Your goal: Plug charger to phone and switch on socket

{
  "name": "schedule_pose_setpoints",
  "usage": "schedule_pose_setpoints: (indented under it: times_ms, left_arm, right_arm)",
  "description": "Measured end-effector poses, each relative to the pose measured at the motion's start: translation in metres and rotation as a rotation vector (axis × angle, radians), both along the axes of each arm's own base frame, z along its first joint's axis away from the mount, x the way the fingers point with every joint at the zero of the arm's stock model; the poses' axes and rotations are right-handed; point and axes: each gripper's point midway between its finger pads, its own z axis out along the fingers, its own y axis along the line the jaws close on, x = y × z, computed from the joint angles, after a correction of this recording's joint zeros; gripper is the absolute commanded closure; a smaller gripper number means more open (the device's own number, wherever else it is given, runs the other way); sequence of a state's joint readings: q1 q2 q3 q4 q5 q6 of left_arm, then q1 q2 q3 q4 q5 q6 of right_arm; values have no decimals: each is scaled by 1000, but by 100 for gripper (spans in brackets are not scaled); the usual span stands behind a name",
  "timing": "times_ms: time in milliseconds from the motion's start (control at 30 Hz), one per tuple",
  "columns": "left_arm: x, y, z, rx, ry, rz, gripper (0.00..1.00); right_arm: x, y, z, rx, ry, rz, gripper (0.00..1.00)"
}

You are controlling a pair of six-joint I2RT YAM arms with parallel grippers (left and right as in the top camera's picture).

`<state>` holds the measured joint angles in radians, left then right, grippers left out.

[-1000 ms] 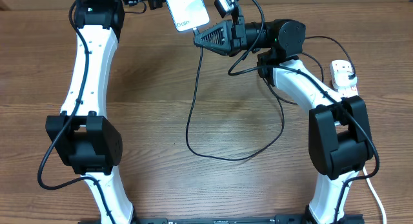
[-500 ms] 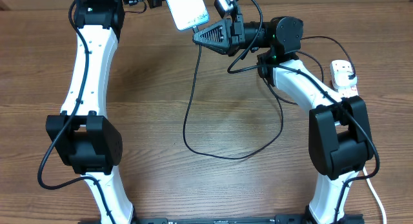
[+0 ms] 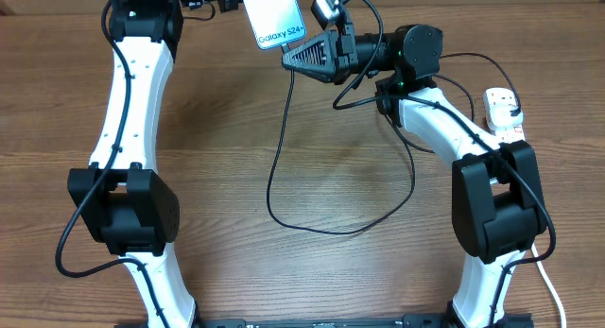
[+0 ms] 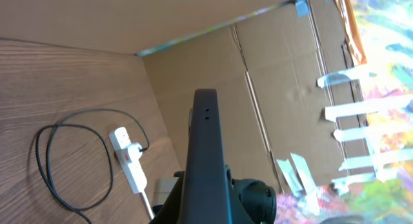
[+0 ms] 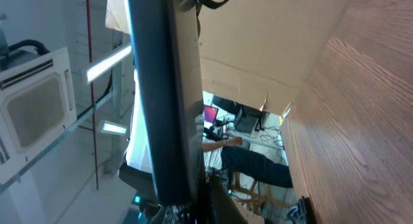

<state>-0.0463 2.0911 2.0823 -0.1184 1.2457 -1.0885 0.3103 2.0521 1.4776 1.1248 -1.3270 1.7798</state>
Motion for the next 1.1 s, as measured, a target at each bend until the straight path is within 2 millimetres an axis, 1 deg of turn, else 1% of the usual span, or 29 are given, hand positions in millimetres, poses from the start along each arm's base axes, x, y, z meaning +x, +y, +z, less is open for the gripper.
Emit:
schedule_pose_setpoints:
  times_ms: [367, 400, 433, 467, 500, 533, 633, 767, 933, 1000, 1033, 1100]
  left_arm:
    - [-4, -3, 0, 2, -15, -23, 96]
    - [-4, -3, 0, 2, -15, -23, 96]
    - [-4, -3, 0, 2, -15, -23, 96]
    - [-4, -3, 0, 2, -15, -23, 96]
    - [-6, -4, 0, 1, -13, -34, 96]
    - [-6, -4, 0, 0, -12, -38, 96]
    - [-14, -6, 0, -6, -3, -80, 96]
    - [-15, -4, 0, -6, -3, -87, 96]
    - [-11, 9, -5, -5, 36, -62, 96]
    - [-9, 16, -8, -4, 53, -47, 96]
    - [-8, 21, -9, -4, 64, -39, 96]
    - [-7, 25, -12, -2, 78, -28, 96]
  right_arm:
    - [-2, 0, -1, -6, -4, 10, 94]
    - [-2, 0, -1, -6, -5, 10, 94]
    - [-2, 0, -1, -6, -5, 10, 89]
    - [-2, 0, -1, -6, -5, 9, 77]
    - [1, 0, 0, 1, 5, -3, 33]
    - [1, -1, 0, 2, 3, -6, 0]
    - [10, -3, 3, 25, -2, -51, 0]
    - [14, -6, 4, 33, -24, -71, 0]
    - [17, -8, 2, 29, -48, -83, 0]
    - [25, -11, -7, 7, -17, -101, 0]
    - [34, -15, -17, -21, 35, -118, 0]
    - [45, -23, -32, -57, 87, -149, 0]
